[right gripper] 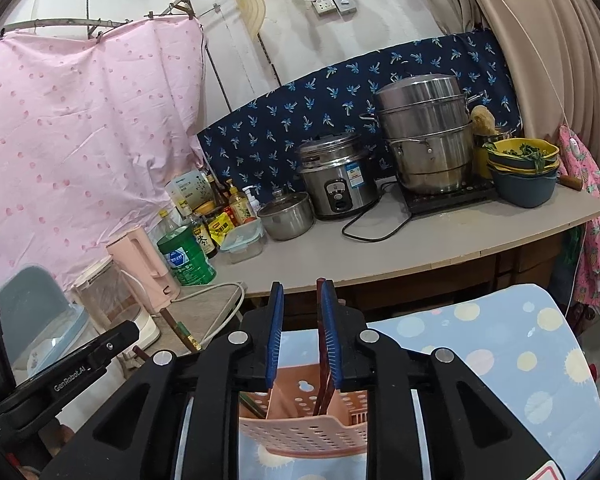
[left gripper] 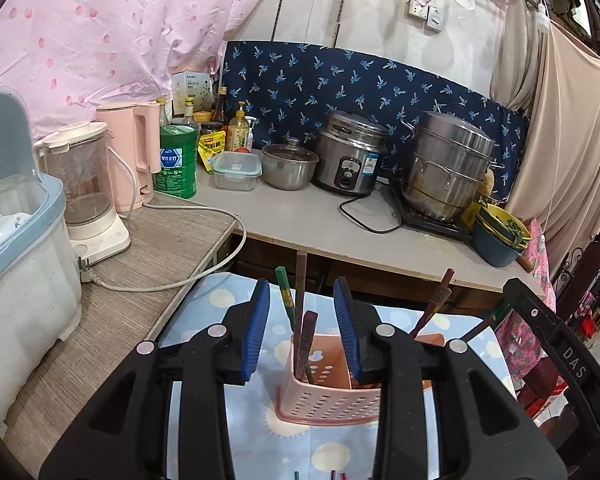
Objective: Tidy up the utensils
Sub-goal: 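Lower the chopsticks into the pink basket and open both grippers, then withdraw both open grippers from the basket back toward the remaining chopsticks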
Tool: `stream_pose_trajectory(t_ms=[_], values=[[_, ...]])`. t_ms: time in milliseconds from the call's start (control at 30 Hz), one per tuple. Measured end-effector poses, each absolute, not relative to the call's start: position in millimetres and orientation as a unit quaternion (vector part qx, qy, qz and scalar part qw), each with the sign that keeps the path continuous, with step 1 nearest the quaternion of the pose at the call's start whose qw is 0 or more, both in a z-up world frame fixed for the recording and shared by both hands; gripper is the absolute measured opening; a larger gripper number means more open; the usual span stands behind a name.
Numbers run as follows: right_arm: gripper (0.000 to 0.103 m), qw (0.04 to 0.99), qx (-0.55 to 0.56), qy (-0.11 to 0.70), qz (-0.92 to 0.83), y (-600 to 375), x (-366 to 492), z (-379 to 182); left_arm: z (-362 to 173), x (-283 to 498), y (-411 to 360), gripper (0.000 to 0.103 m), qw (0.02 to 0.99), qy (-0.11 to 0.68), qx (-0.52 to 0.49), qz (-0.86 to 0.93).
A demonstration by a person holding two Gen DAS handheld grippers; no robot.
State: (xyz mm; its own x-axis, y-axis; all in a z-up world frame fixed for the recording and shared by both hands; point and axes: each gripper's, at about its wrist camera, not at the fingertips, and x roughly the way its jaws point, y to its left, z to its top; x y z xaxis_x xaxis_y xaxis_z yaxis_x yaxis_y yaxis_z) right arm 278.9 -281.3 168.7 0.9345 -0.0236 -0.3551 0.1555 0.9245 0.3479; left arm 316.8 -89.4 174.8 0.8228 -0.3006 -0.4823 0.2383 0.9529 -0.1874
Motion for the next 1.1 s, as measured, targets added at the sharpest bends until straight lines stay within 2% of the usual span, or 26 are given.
stream_pose_trajectory(t_ms=[500,1100], values=[[0.021,0.964,0.174,0.199,-0.024,-261.2,226.5,157.8,171.5,274.6,-79.8,0.034,0.953,0.264,-0.042,-0.145],[0.021,0.953,0.146,0.264,-0.022,-236.4,121.5,98.8,107.5,187.0,-67.5,0.034,0.934,0.317,-0.008,-0.163]])
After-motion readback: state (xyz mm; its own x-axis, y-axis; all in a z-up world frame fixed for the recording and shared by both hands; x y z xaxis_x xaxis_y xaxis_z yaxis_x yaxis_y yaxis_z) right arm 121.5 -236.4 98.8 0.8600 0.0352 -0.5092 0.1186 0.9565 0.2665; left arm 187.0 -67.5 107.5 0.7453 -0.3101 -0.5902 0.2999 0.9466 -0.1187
